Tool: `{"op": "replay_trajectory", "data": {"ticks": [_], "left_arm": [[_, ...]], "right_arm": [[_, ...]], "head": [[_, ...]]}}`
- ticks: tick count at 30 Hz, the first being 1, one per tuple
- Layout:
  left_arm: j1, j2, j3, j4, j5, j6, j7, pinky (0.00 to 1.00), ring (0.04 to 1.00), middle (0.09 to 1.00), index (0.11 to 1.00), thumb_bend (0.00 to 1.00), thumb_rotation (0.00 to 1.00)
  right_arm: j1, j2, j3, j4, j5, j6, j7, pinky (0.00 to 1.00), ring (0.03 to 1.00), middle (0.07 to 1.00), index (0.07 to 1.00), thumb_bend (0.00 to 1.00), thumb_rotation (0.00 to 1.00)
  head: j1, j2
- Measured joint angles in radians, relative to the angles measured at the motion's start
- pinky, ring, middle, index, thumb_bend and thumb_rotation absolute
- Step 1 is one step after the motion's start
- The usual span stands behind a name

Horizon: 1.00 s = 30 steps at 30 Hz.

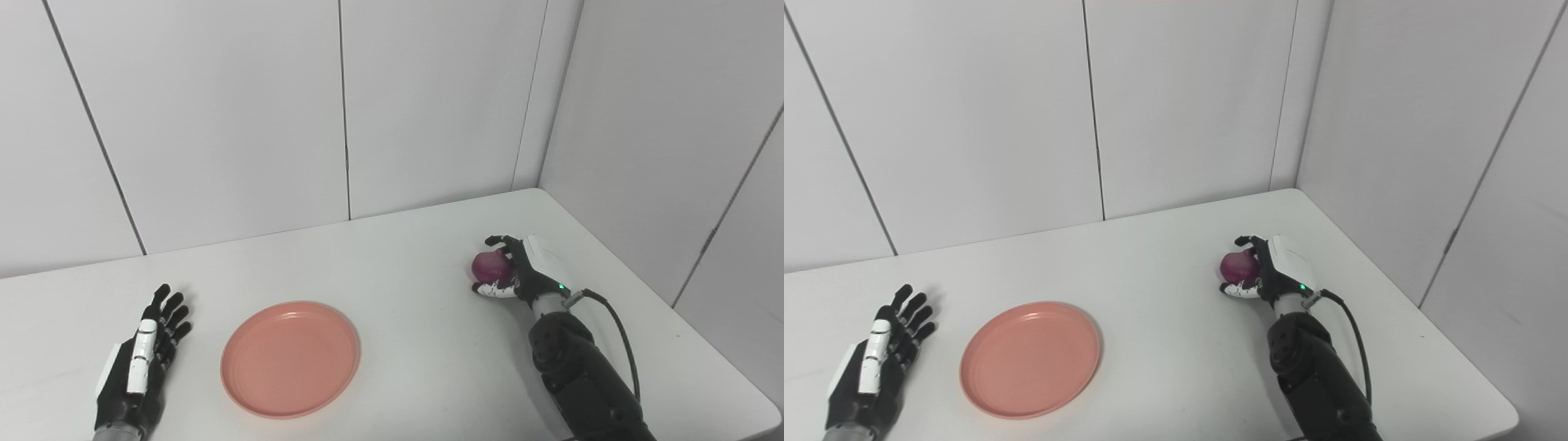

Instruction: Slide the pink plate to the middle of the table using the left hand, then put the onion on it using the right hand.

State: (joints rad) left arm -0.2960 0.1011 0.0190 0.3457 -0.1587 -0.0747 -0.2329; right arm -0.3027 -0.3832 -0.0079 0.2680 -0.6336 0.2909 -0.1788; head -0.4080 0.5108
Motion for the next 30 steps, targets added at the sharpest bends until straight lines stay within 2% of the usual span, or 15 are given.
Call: {"op": "replay_trajectory", "data": {"ticks": [4, 12, 15, 18, 22, 24, 30], "left_arm": [[0.0, 0.0, 0.0, 0.0, 0.0, -0.001, 0.0, 0.95, 0.967, 0.974, 0.976, 0.52, 1.0], [0.0, -0.006, -0.001, 0.0, 0.015, -0.002, 0.006, 0.95, 0.967, 0.976, 0.977, 0.52, 1.0], [0.001, -0.007, -0.001, -0.001, 0.019, -0.002, 0.012, 0.96, 0.972, 0.979, 0.981, 0.5, 1.0], [0.004, -0.01, -0.005, -0.008, 0.031, -0.002, 0.018, 0.97, 0.978, 0.984, 0.986, 0.49, 1.0], [0.013, -0.017, -0.013, -0.022, 0.04, -0.002, 0.022, 0.98, 0.98, 0.982, 0.983, 0.49, 1.0], [0.016, -0.02, -0.016, -0.027, 0.049, -0.001, 0.032, 0.97, 0.975, 0.977, 0.978, 0.49, 1.0], [0.031, -0.057, -0.033, -0.056, 0.08, 0.001, 0.062, 0.96, 0.962, 0.965, 0.965, 0.51, 1.0]], "right_arm": [[0.005, 0.001, 0.001, 0.001, 0.003, 0.0, -0.034, 0.3, 0.449, 0.492, 0.59, 0.52, 0.0], [0.007, 0.001, 0.001, -0.009, 0.028, -0.037, -0.087, 0.25, 0.446, 0.487, 0.579, 0.52, 0.0], [0.013, 0.002, 0.009, -0.043, 0.031, -0.074, -0.11, 0.19, 0.404, 0.5, 0.579, 0.52, 0.0], [0.013, 0.004, 0.019, -0.089, 0.031, -0.095, -0.12, 0.17, 0.398, 0.5, 0.583, 0.52, 0.0], [0.013, 0.011, 0.04, -0.139, 0.029, -0.129, -0.121, 0.26, 0.391, 0.518, 0.579, 0.52, 0.0], [0.014, 0.018, 0.051, -0.155, 0.03, -0.152, -0.121, 0.3, 0.439, 0.495, 0.579, 0.52, 0.0], [0.032, 0.037, 0.085, -0.213, 0.058, -0.208, -0.091, 0.29, 0.402, 0.518, 0.579, 0.52, 0.0]], "head": [[0.002, 0.0], [0.02, 0.0], [0.037, 0.002], [0.057, 0.003], [0.095, 0.009], [0.117, 0.011], [0.179, 0.023]]}}
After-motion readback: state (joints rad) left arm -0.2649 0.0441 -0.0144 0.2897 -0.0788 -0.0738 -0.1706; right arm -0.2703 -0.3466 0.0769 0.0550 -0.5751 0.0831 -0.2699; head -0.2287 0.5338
